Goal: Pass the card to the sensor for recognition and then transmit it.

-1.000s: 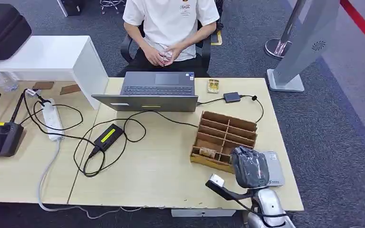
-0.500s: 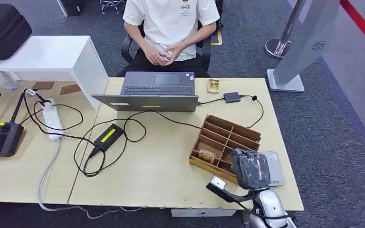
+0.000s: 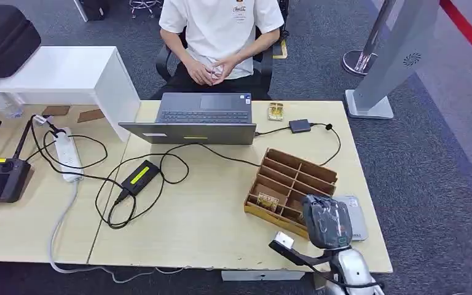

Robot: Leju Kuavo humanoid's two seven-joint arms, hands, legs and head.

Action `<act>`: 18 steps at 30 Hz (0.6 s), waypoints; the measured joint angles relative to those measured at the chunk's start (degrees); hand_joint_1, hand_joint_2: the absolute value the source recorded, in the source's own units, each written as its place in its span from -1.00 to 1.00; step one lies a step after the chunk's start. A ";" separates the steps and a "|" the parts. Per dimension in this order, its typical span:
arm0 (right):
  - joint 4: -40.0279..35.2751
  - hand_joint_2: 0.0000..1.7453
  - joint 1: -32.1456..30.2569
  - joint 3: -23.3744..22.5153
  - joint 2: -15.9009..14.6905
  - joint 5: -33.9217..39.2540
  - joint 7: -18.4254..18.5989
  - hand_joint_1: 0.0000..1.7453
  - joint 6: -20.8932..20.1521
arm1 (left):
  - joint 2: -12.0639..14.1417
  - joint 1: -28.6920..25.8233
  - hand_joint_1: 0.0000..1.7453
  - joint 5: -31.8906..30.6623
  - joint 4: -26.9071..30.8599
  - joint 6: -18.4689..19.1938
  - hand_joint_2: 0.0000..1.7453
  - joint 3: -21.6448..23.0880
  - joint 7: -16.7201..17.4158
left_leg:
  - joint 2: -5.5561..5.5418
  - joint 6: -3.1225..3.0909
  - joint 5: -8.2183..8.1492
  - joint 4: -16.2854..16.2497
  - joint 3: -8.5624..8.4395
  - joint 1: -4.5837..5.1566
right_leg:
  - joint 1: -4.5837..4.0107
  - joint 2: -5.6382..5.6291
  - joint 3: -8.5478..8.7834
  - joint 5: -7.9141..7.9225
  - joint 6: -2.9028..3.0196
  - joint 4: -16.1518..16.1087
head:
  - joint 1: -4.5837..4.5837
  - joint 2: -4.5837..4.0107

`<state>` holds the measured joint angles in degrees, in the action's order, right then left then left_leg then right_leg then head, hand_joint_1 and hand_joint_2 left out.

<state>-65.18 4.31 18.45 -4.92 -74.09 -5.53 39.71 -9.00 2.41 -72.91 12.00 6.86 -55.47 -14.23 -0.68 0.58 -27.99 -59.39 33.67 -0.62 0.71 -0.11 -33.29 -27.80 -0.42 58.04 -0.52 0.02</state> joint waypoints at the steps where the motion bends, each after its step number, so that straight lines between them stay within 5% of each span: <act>1: -0.15 1.00 0.03 0.00 -0.02 -0.11 0.00 1.00 0.00 | 0.09 0.00 -1.00 -0.15 0.00 0.00 1.00 -0.05 0.02 | 0.00 0.00 0.00 0.00 0.00 0.00 | 0.00 0.00 0.00 0.00 0.00 0.00 | -0.02 0.00; 18: -2.78 1.00 3.74 0.00 -1.44 0.35 0.76 1.00 -0.22 | 0.48 0.02 -1.00 -1.18 0.00 0.00 1.00 -0.44 0.48 | 0.00 0.00 0.00 0.00 0.00 0.00 | 0.00 0.00 0.00 0.00 0.00 0.00 | -0.02 0.00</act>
<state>-67.95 8.05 18.45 -6.36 -73.75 -4.76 39.50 -8.52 2.42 -74.10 12.00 6.86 -55.91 -13.75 -0.68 0.58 -27.99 -59.40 33.67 -0.61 0.72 -0.11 -33.29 -27.80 -0.42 58.04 -0.55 0.02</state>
